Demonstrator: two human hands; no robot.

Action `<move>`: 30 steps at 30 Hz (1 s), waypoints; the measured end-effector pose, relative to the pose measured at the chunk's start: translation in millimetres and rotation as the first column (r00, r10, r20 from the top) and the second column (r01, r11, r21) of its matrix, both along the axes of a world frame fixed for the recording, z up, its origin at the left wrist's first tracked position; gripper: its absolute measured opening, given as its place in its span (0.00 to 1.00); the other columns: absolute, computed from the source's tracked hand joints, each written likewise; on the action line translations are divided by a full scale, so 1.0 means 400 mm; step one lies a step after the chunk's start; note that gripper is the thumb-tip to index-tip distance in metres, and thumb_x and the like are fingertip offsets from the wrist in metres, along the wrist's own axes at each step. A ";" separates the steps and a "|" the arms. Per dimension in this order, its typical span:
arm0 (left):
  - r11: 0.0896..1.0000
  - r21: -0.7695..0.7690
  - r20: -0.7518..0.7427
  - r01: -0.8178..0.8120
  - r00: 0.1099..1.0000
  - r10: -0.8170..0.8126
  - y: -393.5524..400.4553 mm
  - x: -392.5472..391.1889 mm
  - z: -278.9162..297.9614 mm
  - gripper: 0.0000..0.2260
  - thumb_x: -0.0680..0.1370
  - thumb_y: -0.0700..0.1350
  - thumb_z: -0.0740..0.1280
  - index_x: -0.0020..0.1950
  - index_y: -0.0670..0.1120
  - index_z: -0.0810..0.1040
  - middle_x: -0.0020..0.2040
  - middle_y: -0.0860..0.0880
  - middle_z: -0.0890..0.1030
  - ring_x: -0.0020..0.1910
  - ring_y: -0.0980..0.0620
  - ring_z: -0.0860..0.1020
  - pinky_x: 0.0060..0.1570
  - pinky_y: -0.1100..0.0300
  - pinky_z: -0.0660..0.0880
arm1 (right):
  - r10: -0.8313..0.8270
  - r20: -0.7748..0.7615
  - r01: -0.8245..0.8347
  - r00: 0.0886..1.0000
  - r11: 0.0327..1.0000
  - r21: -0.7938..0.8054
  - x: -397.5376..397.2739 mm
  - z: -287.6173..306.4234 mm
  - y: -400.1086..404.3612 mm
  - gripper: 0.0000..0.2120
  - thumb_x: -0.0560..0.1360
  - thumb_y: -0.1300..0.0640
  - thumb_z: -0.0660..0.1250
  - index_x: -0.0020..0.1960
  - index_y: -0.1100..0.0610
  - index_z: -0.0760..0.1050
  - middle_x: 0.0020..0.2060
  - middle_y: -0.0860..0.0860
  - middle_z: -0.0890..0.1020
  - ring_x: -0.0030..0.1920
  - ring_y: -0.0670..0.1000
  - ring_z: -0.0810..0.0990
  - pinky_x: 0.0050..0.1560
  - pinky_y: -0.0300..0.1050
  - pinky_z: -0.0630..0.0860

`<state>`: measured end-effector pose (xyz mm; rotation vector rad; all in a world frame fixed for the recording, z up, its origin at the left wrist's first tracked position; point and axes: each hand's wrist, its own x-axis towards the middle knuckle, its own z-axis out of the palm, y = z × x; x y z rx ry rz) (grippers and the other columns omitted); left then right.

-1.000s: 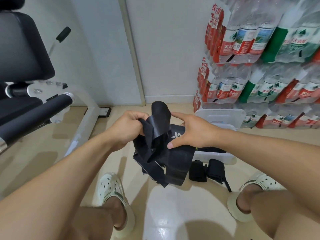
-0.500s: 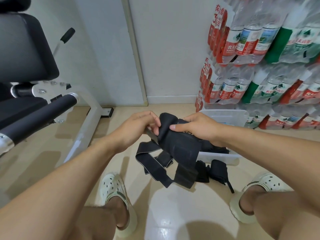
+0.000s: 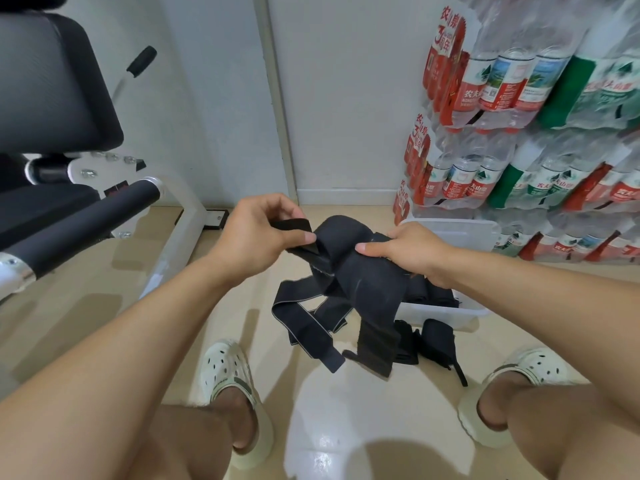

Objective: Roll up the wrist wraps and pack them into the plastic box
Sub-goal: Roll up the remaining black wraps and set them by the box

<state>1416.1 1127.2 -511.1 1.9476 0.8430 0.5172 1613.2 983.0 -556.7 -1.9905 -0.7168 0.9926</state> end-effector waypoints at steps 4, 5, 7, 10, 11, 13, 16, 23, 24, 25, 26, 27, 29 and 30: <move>0.997 -0.062 0.074 0.043 0.997 -0.039 -0.015 -0.013 0.021 0.10 0.68 0.39 0.81 0.39 0.46 0.81 0.36 0.48 0.84 0.33 0.53 0.79 0.36 0.62 0.76 | -0.003 0.103 0.009 0.995 0.999 -0.053 0.014 -0.017 0.009 0.15 0.73 0.47 0.78 0.47 0.59 0.82 0.41 0.55 0.87 0.43 0.55 0.87 0.43 0.49 0.84; 0.995 -0.089 0.109 0.054 0.993 -0.044 -0.017 -0.015 0.027 0.10 0.69 0.38 0.80 0.40 0.45 0.81 0.36 0.49 0.84 0.33 0.53 0.80 0.37 0.63 0.77 | -0.010 0.118 0.019 0.993 0.997 -0.077 0.018 -0.021 0.012 0.16 0.73 0.47 0.78 0.48 0.59 0.82 0.42 0.55 0.87 0.44 0.56 0.87 0.46 0.51 0.85; 0.989 -0.136 0.183 0.057 0.983 -0.032 -0.012 -0.019 0.035 0.09 0.69 0.37 0.80 0.40 0.45 0.81 0.37 0.47 0.84 0.36 0.50 0.81 0.40 0.60 0.80 | -0.015 0.149 0.034 0.989 0.991 -0.128 0.026 -0.029 0.016 0.17 0.73 0.46 0.77 0.48 0.59 0.81 0.43 0.56 0.86 0.45 0.57 0.86 0.50 0.55 0.85; 0.988 -0.148 0.183 0.032 0.983 -0.004 -0.013 -0.022 0.032 0.09 0.68 0.38 0.80 0.40 0.46 0.81 0.39 0.46 0.84 0.37 0.49 0.81 0.42 0.56 0.80 | 0.026 0.190 0.003 0.981 0.988 -0.154 0.030 -0.039 0.018 0.17 0.72 0.45 0.78 0.50 0.58 0.81 0.44 0.55 0.86 0.45 0.55 0.86 0.50 0.55 0.85; 0.989 -0.145 0.159 0.008 0.987 0.016 -0.017 -0.021 0.028 0.09 0.68 0.38 0.80 0.40 0.46 0.81 0.38 0.47 0.84 0.36 0.51 0.81 0.40 0.58 0.80 | 0.056 0.206 -0.025 0.977 0.988 -0.152 0.027 -0.039 0.018 0.17 0.71 0.45 0.79 0.51 0.57 0.82 0.44 0.54 0.87 0.45 0.55 0.86 0.50 0.54 0.85; 0.988 -0.143 0.128 -0.060 0.989 0.078 -0.023 -0.017 0.021 0.09 0.68 0.38 0.81 0.41 0.45 0.81 0.36 0.49 0.83 0.31 0.55 0.79 0.34 0.64 0.77 | 0.126 0.246 -0.090 0.961 0.984 -0.152 0.018 -0.034 0.022 0.17 0.70 0.45 0.80 0.49 0.56 0.82 0.43 0.55 0.87 0.45 0.55 0.86 0.51 0.55 0.84; 0.976 -0.171 0.164 -0.137 0.972 0.166 -0.021 -0.008 0.018 0.10 0.69 0.37 0.81 0.42 0.45 0.81 0.36 0.49 0.82 0.29 0.59 0.78 0.30 0.68 0.74 | 0.251 0.337 -0.221 0.908 0.967 -0.125 -0.002 -0.026 0.027 0.17 0.69 0.45 0.81 0.52 0.54 0.83 0.48 0.52 0.86 0.50 0.54 0.85 0.53 0.52 0.83; 0.986 -0.164 0.133 -0.011 0.991 0.033 -0.012 -0.010 0.002 0.09 0.68 0.41 0.81 0.40 0.48 0.83 0.39 0.46 0.86 0.37 0.51 0.82 0.41 0.58 0.79 | 0.508 0.445 -0.553 0.737 0.832 -0.034 -0.071 -0.015 0.021 0.36 0.71 0.47 0.79 0.75 0.41 0.69 0.68 0.38 0.76 0.64 0.40 0.74 0.64 0.38 0.71; 0.983 -0.183 0.135 0.009 0.991 0.016 -0.011 -0.010 0.000 0.09 0.68 0.40 0.81 0.40 0.48 0.83 0.39 0.46 0.85 0.37 0.51 0.82 0.42 0.57 0.79 | 0.516 0.455 -0.571 0.726 0.821 -0.020 -0.076 -0.017 0.021 0.35 0.71 0.49 0.79 0.75 0.42 0.70 0.67 0.38 0.78 0.63 0.41 0.76 0.65 0.40 0.73; 0.978 -0.206 0.146 0.018 0.989 0.012 -0.009 -0.010 -0.001 0.08 0.68 0.40 0.81 0.40 0.47 0.83 0.38 0.47 0.85 0.37 0.51 0.81 0.43 0.57 0.79 | 0.521 0.455 -0.582 0.722 0.813 -0.007 -0.082 -0.015 0.021 0.33 0.71 0.50 0.78 0.73 0.43 0.72 0.65 0.39 0.79 0.62 0.40 0.77 0.65 0.40 0.74; 0.974 -0.227 0.163 0.020 0.986 0.018 -0.008 -0.009 -0.001 0.08 0.68 0.39 0.81 0.41 0.47 0.83 0.37 0.48 0.85 0.37 0.52 0.81 0.43 0.57 0.79 | 0.517 0.445 -0.580 0.732 0.814 0.008 -0.085 -0.015 0.021 0.29 0.72 0.51 0.78 0.71 0.44 0.74 0.62 0.39 0.81 0.59 0.40 0.79 0.63 0.41 0.76; 0.970 -0.242 0.178 0.016 0.984 0.028 -0.005 -0.007 -0.001 0.08 0.69 0.39 0.81 0.41 0.47 0.83 0.37 0.49 0.84 0.37 0.51 0.81 0.44 0.57 0.79 | 0.505 0.421 -0.568 0.753 0.822 0.030 -0.088 -0.014 0.022 0.25 0.72 0.52 0.78 0.67 0.45 0.77 0.58 0.39 0.83 0.56 0.41 0.81 0.60 0.42 0.78; 0.965 -0.263 0.200 0.006 0.979 0.049 -0.003 -0.004 -0.001 0.08 0.69 0.39 0.80 0.43 0.46 0.83 0.38 0.49 0.84 0.38 0.51 0.82 0.44 0.57 0.79 | 0.467 0.330 -0.520 0.820 0.850 0.090 -0.096 -0.013 0.024 0.16 0.73 0.52 0.78 0.59 0.47 0.81 0.50 0.43 0.85 0.51 0.43 0.83 0.56 0.47 0.81; 0.960 -0.282 0.213 0.003 0.975 0.060 -0.004 -0.004 -0.001 0.07 0.71 0.38 0.79 0.44 0.45 0.83 0.37 0.49 0.85 0.37 0.52 0.82 0.42 0.59 0.79 | 0.444 0.276 -0.489 0.853 0.864 0.119 -0.099 -0.011 0.025 0.14 0.73 0.52 0.78 0.57 0.49 0.82 0.48 0.45 0.86 0.50 0.46 0.85 0.55 0.50 0.82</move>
